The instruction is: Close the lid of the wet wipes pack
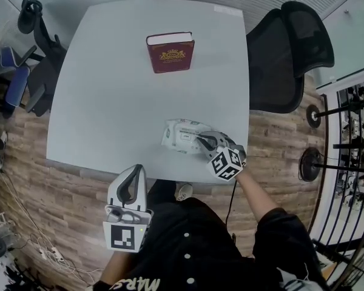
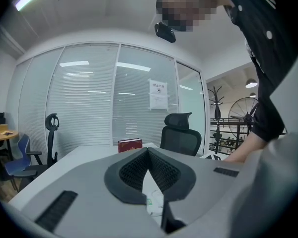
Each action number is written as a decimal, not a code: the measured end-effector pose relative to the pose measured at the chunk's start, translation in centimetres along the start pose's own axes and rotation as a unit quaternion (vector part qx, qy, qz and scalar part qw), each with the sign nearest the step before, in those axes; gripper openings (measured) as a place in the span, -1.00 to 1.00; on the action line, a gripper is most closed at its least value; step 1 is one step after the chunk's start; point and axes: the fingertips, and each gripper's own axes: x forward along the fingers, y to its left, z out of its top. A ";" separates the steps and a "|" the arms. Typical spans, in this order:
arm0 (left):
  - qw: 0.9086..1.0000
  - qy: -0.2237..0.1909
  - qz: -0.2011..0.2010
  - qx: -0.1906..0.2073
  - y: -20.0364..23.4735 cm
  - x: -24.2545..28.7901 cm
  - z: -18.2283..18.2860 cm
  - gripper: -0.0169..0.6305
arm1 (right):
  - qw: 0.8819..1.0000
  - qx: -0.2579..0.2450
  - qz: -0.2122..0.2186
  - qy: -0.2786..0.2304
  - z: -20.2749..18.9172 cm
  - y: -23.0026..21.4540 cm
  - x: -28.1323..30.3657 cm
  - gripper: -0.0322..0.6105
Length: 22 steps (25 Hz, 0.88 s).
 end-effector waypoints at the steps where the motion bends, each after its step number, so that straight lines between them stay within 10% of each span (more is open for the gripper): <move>1: 1.000 0.000 0.002 -0.001 0.0 -0.2 0.0 -0.91 | 1.000 -0.009 0.000 0.004 -0.1 0.3 0.1 -0.75; 14: 1.000 -0.004 0.015 0.008 -0.3 -1.9 0.0 -0.91 | 0.997 -0.015 0.056 0.045 -1.8 3.0 1.5 -0.56; 22: 1.000 -0.002 0.019 0.001 0.0 -2.3 -0.4 -0.91 | 0.991 0.083 0.091 0.047 -1.7 3.2 2.4 -0.52</move>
